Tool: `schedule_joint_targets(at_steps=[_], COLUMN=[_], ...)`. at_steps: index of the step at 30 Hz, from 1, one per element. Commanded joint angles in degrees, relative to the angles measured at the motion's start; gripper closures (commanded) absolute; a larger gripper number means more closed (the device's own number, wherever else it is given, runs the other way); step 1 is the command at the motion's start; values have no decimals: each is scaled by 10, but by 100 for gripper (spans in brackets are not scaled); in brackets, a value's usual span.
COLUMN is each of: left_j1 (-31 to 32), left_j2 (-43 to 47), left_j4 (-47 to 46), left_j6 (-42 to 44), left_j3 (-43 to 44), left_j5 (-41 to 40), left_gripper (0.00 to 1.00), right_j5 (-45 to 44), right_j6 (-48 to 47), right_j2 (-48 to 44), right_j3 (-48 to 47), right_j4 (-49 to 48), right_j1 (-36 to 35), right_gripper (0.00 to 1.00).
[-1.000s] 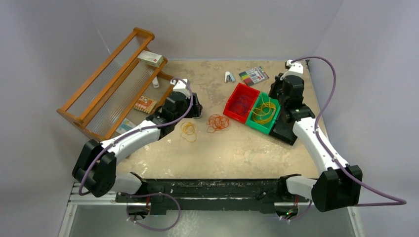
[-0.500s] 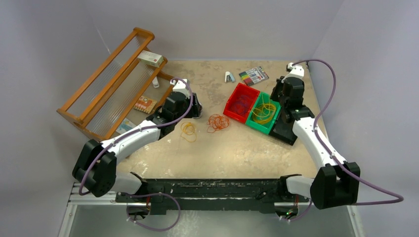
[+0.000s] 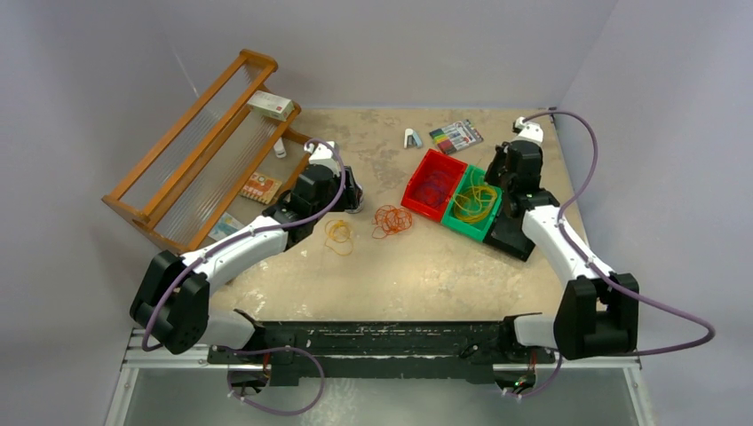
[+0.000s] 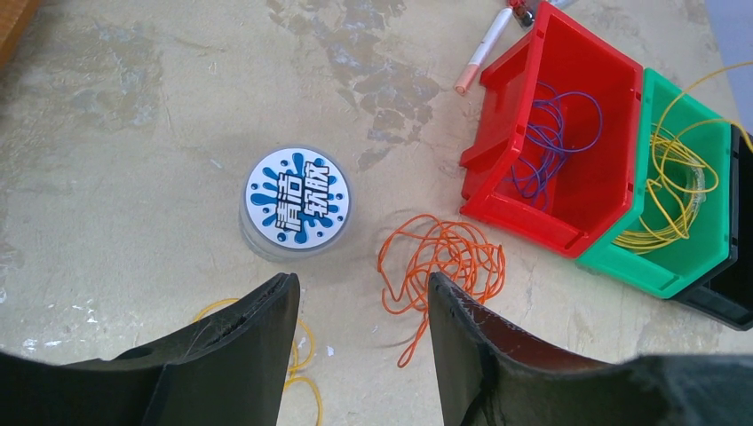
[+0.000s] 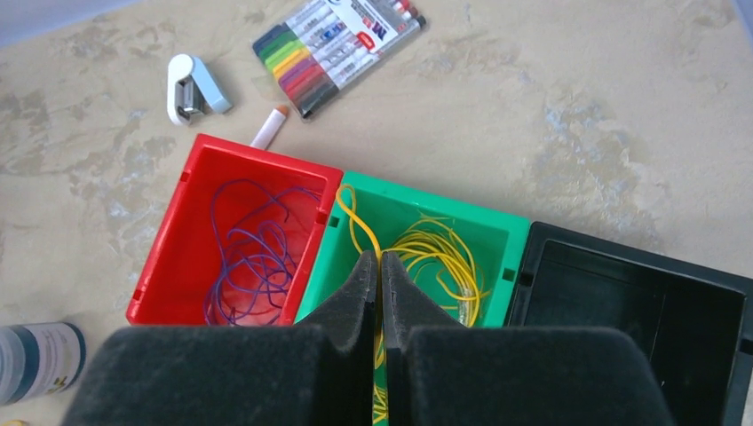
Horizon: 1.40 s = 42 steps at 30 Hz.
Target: Untangle the cables
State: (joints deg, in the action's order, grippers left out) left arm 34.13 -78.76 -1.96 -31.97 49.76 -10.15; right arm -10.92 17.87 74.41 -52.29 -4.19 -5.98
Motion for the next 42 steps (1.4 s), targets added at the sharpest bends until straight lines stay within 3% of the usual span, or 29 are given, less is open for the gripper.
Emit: schedule_joint_targets(at_steps=[1, 42], left_j1=[-5, -9], left_j2=[4, 13], left_j4=[-12, -5], left_j6=[-6, -8], left_j3=[14, 6], left_j5=[-7, -24], left_gripper=[46, 45], right_j5=[6, 22], right_j6=[12, 37], right_j2=[15, 169], right_j3=[9, 39], right_j4=[-34, -86], right_j1=[2, 3], right_gripper=[100, 100])
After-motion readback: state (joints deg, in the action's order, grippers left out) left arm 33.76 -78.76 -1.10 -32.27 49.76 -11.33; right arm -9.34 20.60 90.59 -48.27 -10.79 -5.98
